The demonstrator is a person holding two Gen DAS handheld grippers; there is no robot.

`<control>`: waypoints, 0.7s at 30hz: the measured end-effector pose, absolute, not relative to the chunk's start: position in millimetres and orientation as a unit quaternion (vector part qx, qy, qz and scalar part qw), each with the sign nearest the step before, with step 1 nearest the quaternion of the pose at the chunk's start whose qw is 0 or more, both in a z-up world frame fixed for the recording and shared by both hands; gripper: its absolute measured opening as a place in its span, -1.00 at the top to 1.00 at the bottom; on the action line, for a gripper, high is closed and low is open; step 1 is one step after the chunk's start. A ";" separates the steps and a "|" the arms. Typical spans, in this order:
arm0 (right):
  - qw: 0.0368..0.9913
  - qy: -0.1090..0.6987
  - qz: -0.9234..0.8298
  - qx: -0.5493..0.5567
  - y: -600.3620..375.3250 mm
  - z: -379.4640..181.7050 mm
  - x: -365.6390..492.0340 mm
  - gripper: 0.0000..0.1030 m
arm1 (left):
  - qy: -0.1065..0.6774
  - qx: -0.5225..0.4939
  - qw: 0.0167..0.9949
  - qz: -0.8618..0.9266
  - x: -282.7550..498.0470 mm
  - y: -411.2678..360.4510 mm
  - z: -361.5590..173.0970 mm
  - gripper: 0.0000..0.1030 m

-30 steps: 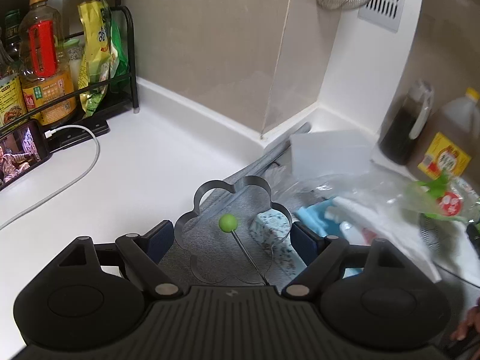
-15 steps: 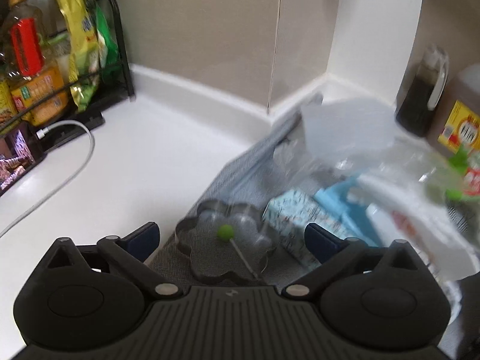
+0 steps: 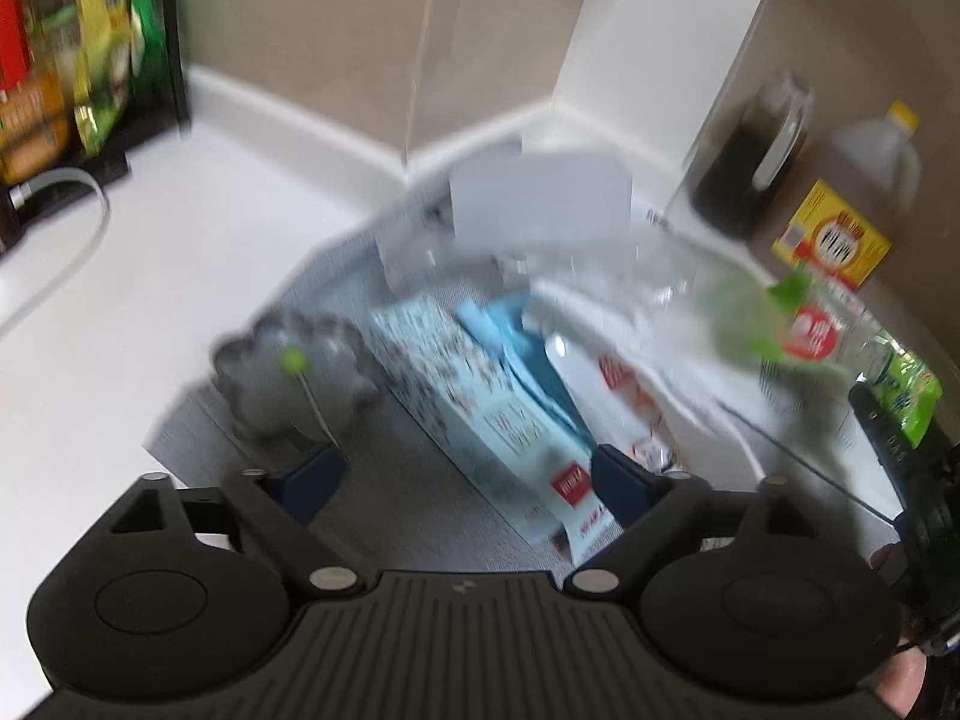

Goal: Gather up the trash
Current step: 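Hold the green snack bag in the right tool while the left tool grasps the light-blue box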

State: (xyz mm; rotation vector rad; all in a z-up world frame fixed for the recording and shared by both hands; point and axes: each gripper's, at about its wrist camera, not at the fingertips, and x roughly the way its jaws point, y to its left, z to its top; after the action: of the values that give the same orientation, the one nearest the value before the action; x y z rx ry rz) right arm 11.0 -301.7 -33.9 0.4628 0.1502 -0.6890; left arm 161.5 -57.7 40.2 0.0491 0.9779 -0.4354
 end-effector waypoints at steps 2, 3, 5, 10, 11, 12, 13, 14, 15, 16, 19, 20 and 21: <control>0.912 0.075 -0.334 0.227 -302.5 -34.3 11.7 0.79 | 0.477 0.022 0.858 -0.192 166.8 -65.0 32.5 -0.79; 0.912 0.075 -0.334 0.227 -302.5 -34.3 12.3 0.79 | 0.479 0.021 0.857 -0.188 168.2 -68.5 31.0 -0.79; 0.912 0.076 -0.334 0.226 -302.3 -34.2 12.8 0.79 | 0.488 0.015 0.852 -0.189 172.7 -74.0 28.4 -0.79; 0.911 0.079 -0.332 0.232 -304.5 -35.2 13.1 0.79 | 0.499 0.023 0.849 -0.169 180.8 -91.0 21.4 -0.79; 0.910 0.080 -0.332 0.234 -305.1 -35.5 13.3 0.79 | 0.508 0.019 0.846 -0.160 184.6 -92.3 18.2 -0.79; 0.910 0.081 -0.332 0.235 -305.6 -35.6 13.7 0.79 | 0.517 0.014 0.842 -0.152 188.0 -92.0 14.6 -0.79; 0.910 0.082 -0.331 0.237 -305.9 -35.8 13.9 0.79 | 0.524 0.006 0.839 -0.149 190.5 -89.9 11.6 -0.79; 0.910 0.083 -0.330 0.238 -306.1 -36.0 14.1 0.79 | 0.525 0.001 0.838 -0.150 191.3 -87.3 10.6 -0.79; 0.910 0.083 -0.329 0.239 -306.4 -36.0 14.1 0.79 | 0.524 0.002 0.838 -0.151 191.0 -84.9 10.7 -0.79; 0.910 0.084 -0.329 0.240 -306.6 -36.1 14.3 0.79 | 0.522 0.006 0.839 -0.151 190.3 -81.5 11.6 -0.79; 0.909 0.085 -0.328 0.241 -307.4 -35.7 14.6 0.79 | 0.522 0.018 0.838 -0.154 189.4 -65.8 14.3 -0.79; 0.909 0.085 -0.328 0.242 -307.4 -35.8 14.1 0.79 | 0.523 0.021 0.838 -0.153 190.5 -59.5 15.2 -0.80; 0.909 0.085 -0.328 0.243 -307.6 -35.8 13.9 0.78 | 0.524 0.020 0.838 -0.151 192.2 -53.9 16.0 -0.82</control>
State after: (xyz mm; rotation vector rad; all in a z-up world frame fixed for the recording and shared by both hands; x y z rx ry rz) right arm 13.9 -307.6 -35.8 0.5004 0.1749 -0.6774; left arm 192.2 -53.9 16.0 0.0429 1.1085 -0.3192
